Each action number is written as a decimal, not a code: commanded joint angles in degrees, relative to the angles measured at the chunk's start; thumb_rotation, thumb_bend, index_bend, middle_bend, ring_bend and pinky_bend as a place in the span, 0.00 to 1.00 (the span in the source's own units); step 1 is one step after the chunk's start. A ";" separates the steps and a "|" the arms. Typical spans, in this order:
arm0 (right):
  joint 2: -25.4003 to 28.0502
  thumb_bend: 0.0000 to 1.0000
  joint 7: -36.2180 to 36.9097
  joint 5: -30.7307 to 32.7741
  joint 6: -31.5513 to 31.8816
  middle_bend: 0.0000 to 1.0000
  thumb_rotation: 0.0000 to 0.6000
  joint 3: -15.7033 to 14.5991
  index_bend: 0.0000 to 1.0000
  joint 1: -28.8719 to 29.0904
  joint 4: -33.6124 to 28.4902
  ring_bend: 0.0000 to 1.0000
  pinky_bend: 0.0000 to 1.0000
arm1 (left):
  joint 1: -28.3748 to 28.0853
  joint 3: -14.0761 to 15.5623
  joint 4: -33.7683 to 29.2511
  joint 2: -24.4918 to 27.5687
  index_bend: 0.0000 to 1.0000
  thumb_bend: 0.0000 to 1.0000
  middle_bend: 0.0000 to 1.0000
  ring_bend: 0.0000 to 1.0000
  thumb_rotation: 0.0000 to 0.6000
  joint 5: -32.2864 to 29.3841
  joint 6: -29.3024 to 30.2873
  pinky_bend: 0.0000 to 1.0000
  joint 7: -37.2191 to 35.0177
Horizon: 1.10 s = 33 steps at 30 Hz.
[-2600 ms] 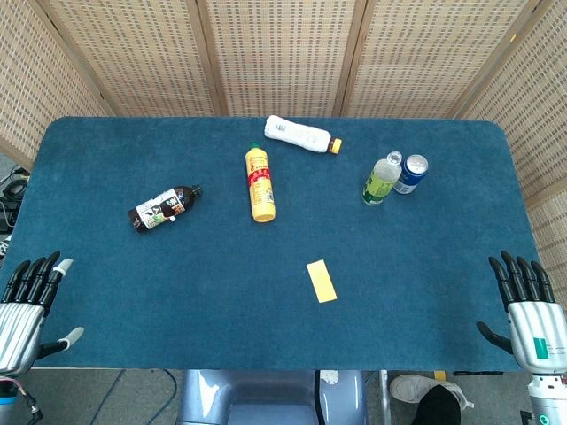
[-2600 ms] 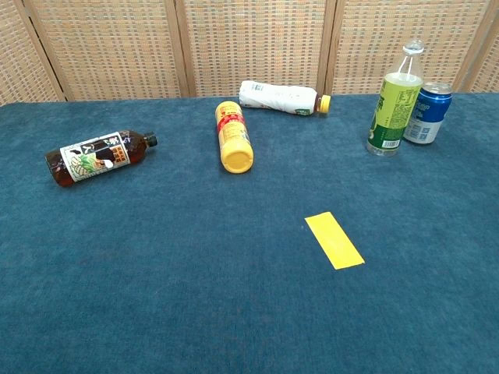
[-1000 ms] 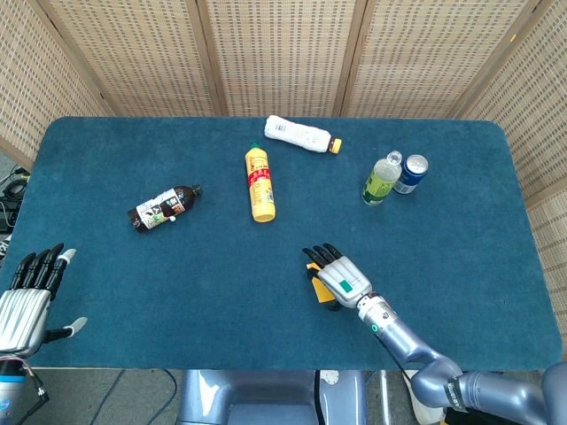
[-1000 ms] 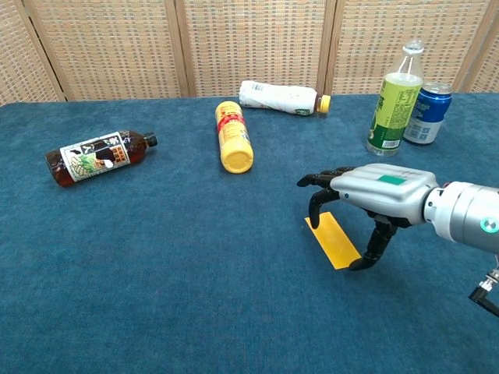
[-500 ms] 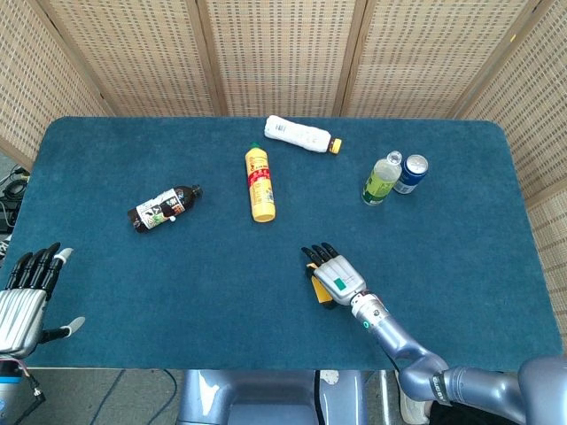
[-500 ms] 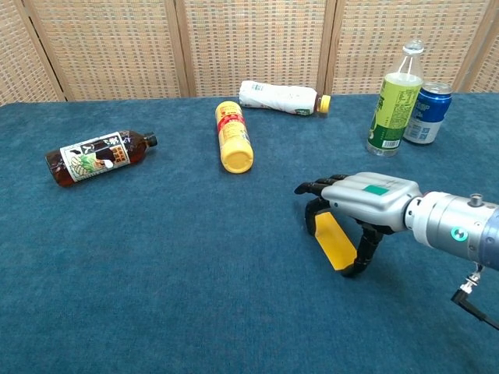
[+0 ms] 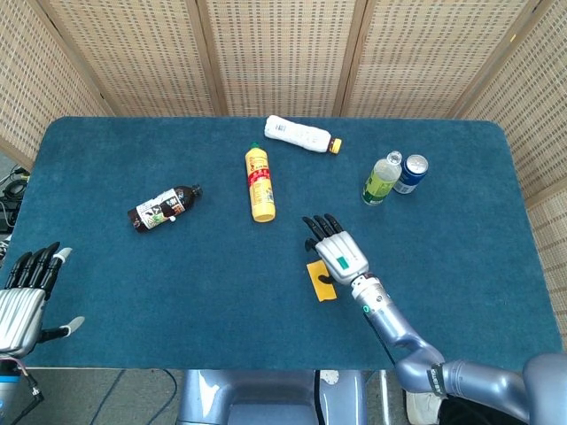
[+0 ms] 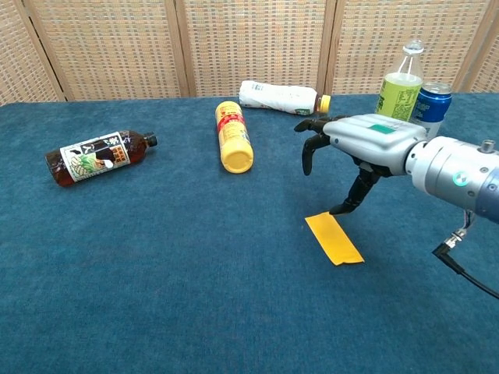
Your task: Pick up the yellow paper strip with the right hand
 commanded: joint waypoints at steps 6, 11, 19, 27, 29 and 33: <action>2.48 0.00 -1.27 -1.11 0.32 0.02 1.00 -5.29 0.39 -2.17 -3.28 0.00 0.00 | 0.02 0.20 -0.12 -0.11 0.00 0.00 0.00 0.00 1.00 0.19 0.09 0.00 0.31; 0.39 0.00 -0.71 -2.83 0.37 0.03 1.00 -8.07 0.40 -2.88 -1.06 0.00 0.00 | -0.09 0.27 -0.06 -0.36 0.00 0.00 0.00 0.00 1.00 0.11 -0.11 0.00 0.74; -2.56 0.00 0.97 -3.27 0.29 0.03 1.00 -7.92 0.41 -2.50 2.70 0.00 0.00 | -0.26 0.14 0.06 -0.48 0.00 0.00 0.00 0.00 1.00 -0.49 -0.35 0.00 0.80; -4.20 0.00 2.17 -3.02 0.35 0.04 1.00 -7.44 0.42 -2.39 6.24 0.00 0.00 | -0.32 0.15 0.09 -0.42 0.00 0.00 0.00 0.00 1.00 -0.55 -0.35 0.00 0.69; -4.16 0.00 2.67 -3.07 0.46 0.05 1.00 -7.24 0.42 -2.37 6.47 0.00 0.00 | -0.35 0.16 0.12 -0.44 0.00 0.00 0.00 0.00 1.00 -0.57 -0.38 0.00 0.71; -3.70 0.01 3.60 -3.31 0.73 0.05 1.00 -6.94 0.42 -2.36 6.28 0.00 0.00 | -0.44 0.23 0.13 -0.55 0.00 0.00 0.00 0.00 1.00 -0.64 -0.55 0.00 0.90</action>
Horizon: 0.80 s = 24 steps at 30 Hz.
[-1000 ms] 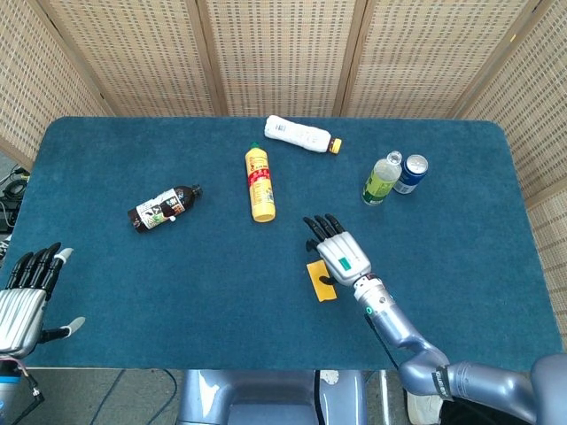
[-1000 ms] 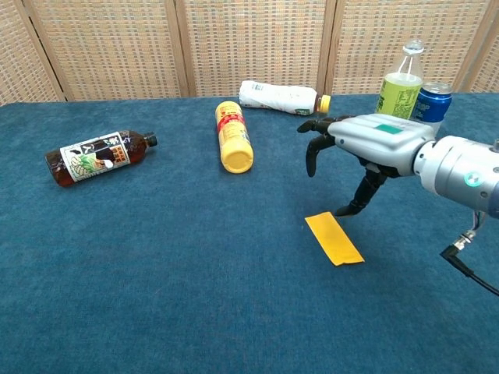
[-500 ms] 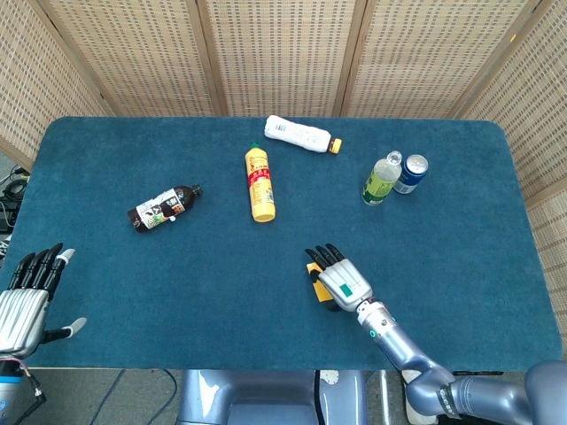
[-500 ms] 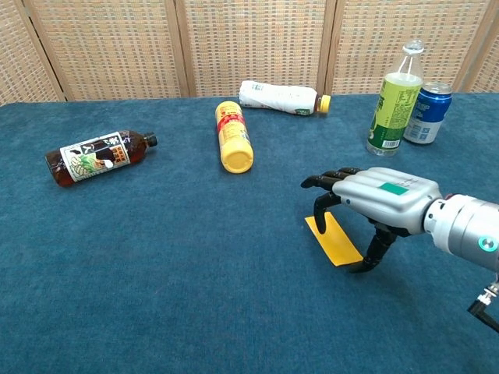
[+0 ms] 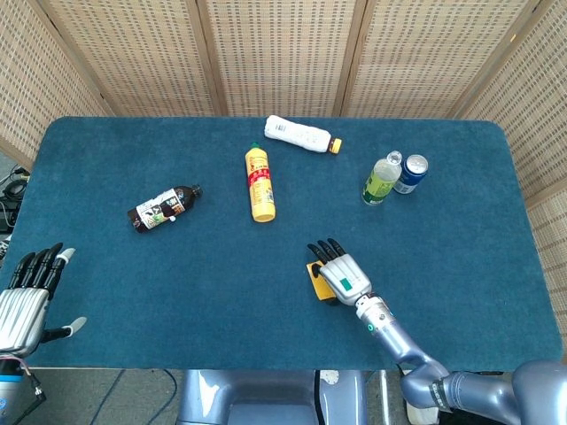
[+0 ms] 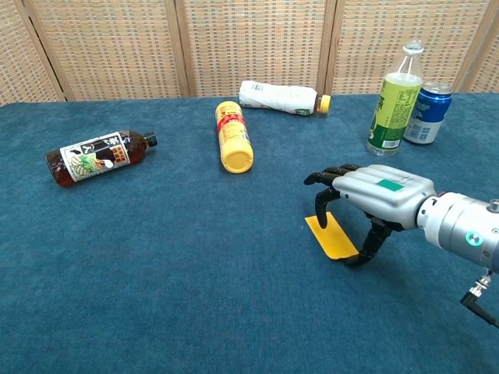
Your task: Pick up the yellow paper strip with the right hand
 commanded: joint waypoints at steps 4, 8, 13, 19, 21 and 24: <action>0.57 0.10 0.41 -0.43 -0.03 0.05 1.00 -0.16 0.44 0.03 -0.38 0.00 0.00 | -0.07 0.06 -0.03 -0.10 0.00 0.00 0.00 0.00 1.00 -0.02 -0.09 0.00 0.24; 0.61 0.25 0.27 -0.57 -0.51 0.05 1.00 -0.58 0.49 0.11 -0.30 0.00 0.00 | -0.06 0.15 -0.05 -0.16 0.00 0.00 0.00 0.00 1.00 0.09 -0.06 0.00 0.36; 1.09 0.44 0.39 -0.54 -2.56 0.06 1.00 -1.16 0.53 0.79 -0.58 0.00 0.00 | -0.07 0.08 -0.04 -0.11 0.00 0.00 0.00 0.00 1.00 -0.08 -0.02 0.00 0.19; 1.28 0.51 -0.03 0.07 -3.64 0.07 1.00 -1.13 0.67 1.23 -0.48 0.00 0.00 | -0.16 0.08 0.00 0.03 0.00 0.00 0.00 0.00 1.00 -0.17 -0.14 0.00 -0.03; 1.10 0.51 -0.24 0.06 -3.41 0.08 1.00 -1.09 0.72 1.23 -0.16 0.00 0.00 | -0.18 0.07 -0.01 0.03 0.00 0.00 0.00 0.00 1.00 -0.13 -0.12 0.00 -0.11; 0.74 0.51 0.47 -0.26 -2.64 0.08 1.00 -0.87 0.77 1.07 0.33 0.00 0.00 | -0.20 0.12 0.01 0.04 0.00 0.00 0.00 0.00 1.00 -0.10 -0.17 0.00 -0.14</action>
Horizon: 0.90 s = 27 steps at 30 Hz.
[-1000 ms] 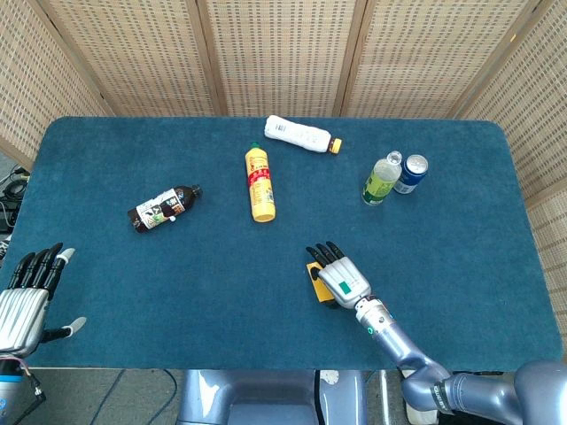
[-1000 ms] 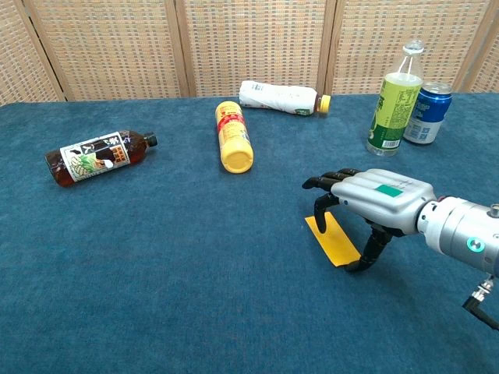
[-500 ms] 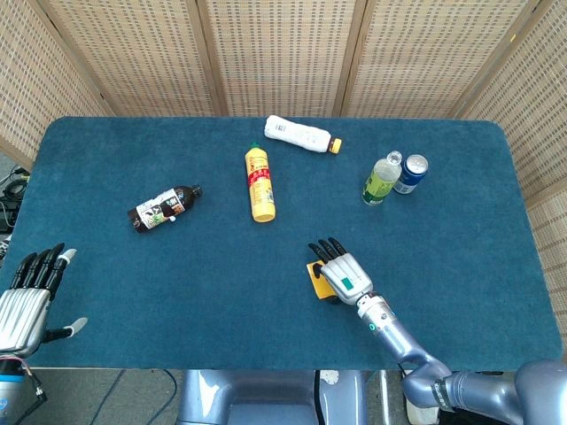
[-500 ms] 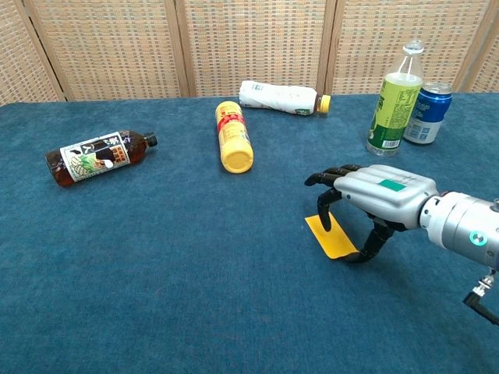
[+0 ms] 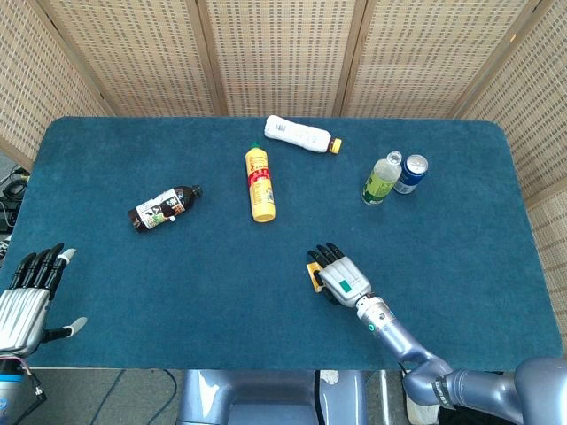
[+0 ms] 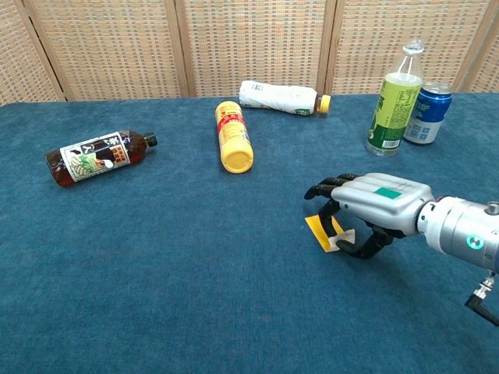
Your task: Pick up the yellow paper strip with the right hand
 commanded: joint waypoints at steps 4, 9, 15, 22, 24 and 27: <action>-0.90 0.50 1.99 -0.97 1.26 0.08 1.00 1.70 0.81 0.78 1.83 0.00 0.00 | -0.10 0.05 -0.12 0.05 0.00 0.00 0.00 0.00 1.00 -0.08 -0.22 0.00 -0.06; -1.65 0.49 1.04 1.24 1.23 0.09 1.00 10.00 0.82 6.13 3.97 0.00 0.00 | -0.03 -0.36 -0.21 0.74 0.00 0.00 0.00 0.00 1.00 -0.64 0.13 0.00 -1.57; 1.07 0.48 0.44 5.83 1.08 0.09 1.00 16.60 0.83 8.90 1.06 0.00 0.00 | 0.09 -0.41 0.03 1.69 0.00 0.00 0.00 0.00 1.00 -0.78 0.19 0.00 -3.70; 6.02 0.48 4.53 12.82 -1.39 0.09 1.00 18.77 0.84 7.64 -13.19 0.00 0.00 | -0.09 -0.17 0.14 2.51 0.00 0.00 0.00 0.00 1.00 0.07 -0.18 0.00 -5.49; 7.55 0.47 8.42 18.14 -5.46 0.09 1.00 19.07 0.84 7.24 -18.45 0.00 0.00 | -0.22 0.09 0.05 2.53 0.00 0.00 0.00 0.00 1.00 0.61 -0.47 0.00 -5.48; 8.90 0.46 12.44 24.08 -9.84 0.09 1.00 19.40 0.84 7.68 -22.30 0.00 0.00 | -0.23 0.30 0.10 2.52 0.00 0.00 0.00 0.00 1.00 0.90 -0.60 0.00 -5.34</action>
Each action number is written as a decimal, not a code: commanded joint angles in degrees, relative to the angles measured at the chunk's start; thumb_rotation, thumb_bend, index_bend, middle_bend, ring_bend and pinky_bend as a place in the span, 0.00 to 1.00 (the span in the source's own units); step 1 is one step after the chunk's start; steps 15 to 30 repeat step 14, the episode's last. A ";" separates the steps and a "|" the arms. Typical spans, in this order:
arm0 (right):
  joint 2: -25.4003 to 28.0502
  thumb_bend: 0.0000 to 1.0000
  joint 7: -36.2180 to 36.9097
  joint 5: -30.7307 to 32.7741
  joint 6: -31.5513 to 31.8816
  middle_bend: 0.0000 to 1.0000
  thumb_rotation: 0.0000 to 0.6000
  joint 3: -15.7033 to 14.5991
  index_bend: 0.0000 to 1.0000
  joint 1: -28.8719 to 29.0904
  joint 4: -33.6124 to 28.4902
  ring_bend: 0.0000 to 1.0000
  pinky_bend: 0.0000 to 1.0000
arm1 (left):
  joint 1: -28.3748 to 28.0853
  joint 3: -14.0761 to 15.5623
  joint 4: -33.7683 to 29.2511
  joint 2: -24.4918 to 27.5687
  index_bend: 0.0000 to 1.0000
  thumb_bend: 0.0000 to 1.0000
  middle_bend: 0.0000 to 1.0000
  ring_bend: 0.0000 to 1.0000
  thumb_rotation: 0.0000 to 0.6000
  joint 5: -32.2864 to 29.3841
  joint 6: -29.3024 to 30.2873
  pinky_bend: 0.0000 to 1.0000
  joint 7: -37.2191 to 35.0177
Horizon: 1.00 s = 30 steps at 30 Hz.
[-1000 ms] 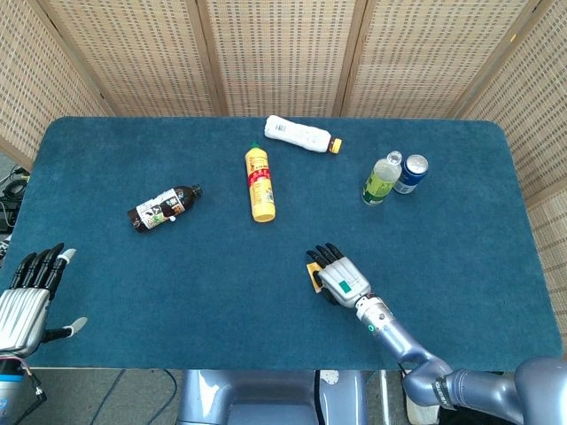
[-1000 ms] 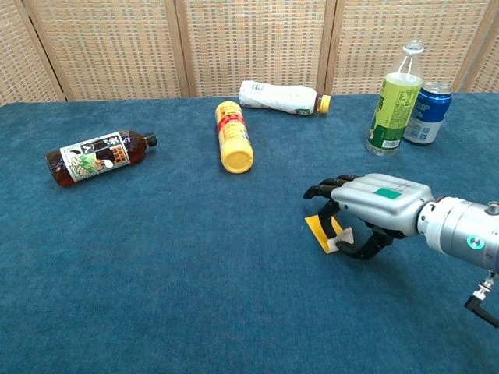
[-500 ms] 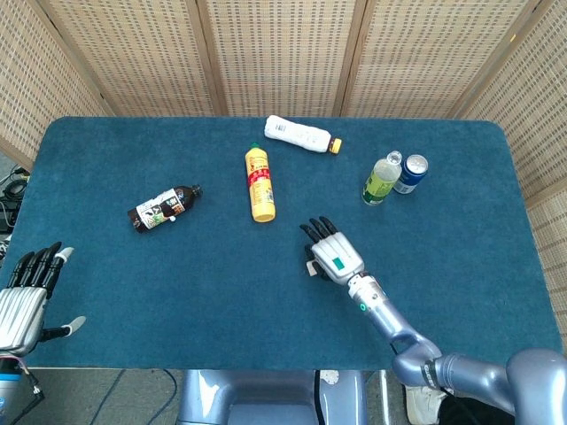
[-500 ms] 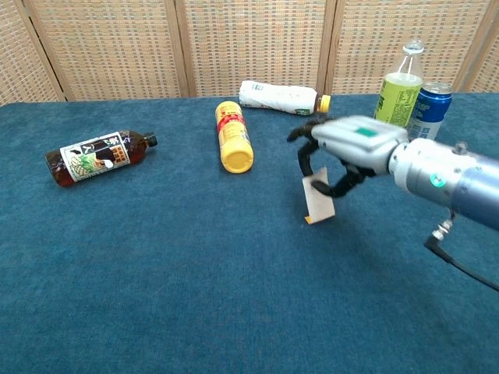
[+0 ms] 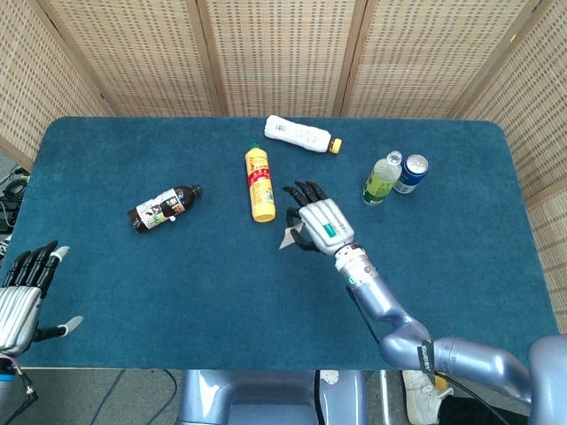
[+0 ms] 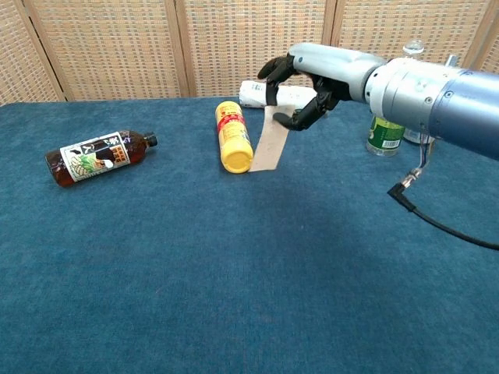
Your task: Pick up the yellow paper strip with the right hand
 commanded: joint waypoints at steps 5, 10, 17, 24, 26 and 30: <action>2.52 0.45 13.58 15.03 -12.72 0.09 1.00 0.88 0.84 1.05 -10.34 0.00 0.00 | 0.02 0.14 0.06 -0.05 0.00 0.00 0.00 0.00 1.00 0.09 -0.02 0.00 0.13; -0.03 0.44 15.87 14.78 -14.07 0.09 1.00 -0.63 0.82 2.86 -9.03 0.00 0.00 | -0.01 0.18 -0.03 -0.13 0.00 0.00 0.00 0.00 1.00 0.04 -0.09 0.00 0.37; -0.76 0.44 16.52 14.09 -13.60 0.09 1.00 -1.75 0.82 3.46 -8.23 0.00 0.00 | 0.07 0.21 -0.01 -0.21 0.00 0.00 0.00 0.00 1.00 0.03 0.06 0.00 0.53; -0.76 0.44 16.52 14.09 -13.60 0.09 1.00 -1.75 0.82 3.46 -8.23 0.00 0.00 | 0.07 0.21 -0.01 -0.21 0.00 0.00 0.00 0.00 1.00 0.03 0.06 0.00 0.53; -0.76 0.44 16.52 14.09 -13.60 0.09 1.00 -1.75 0.82 3.46 -8.23 0.00 0.00 | 0.07 0.21 -0.01 -0.21 0.00 0.00 0.00 0.00 1.00 0.03 0.06 0.00 0.53; -0.76 0.44 16.52 14.09 -13.60 0.09 1.00 -1.75 0.82 3.46 -8.23 0.00 0.00 | 0.07 0.21 -0.01 -0.21 0.00 0.00 0.00 0.00 1.00 0.03 0.06 0.00 0.53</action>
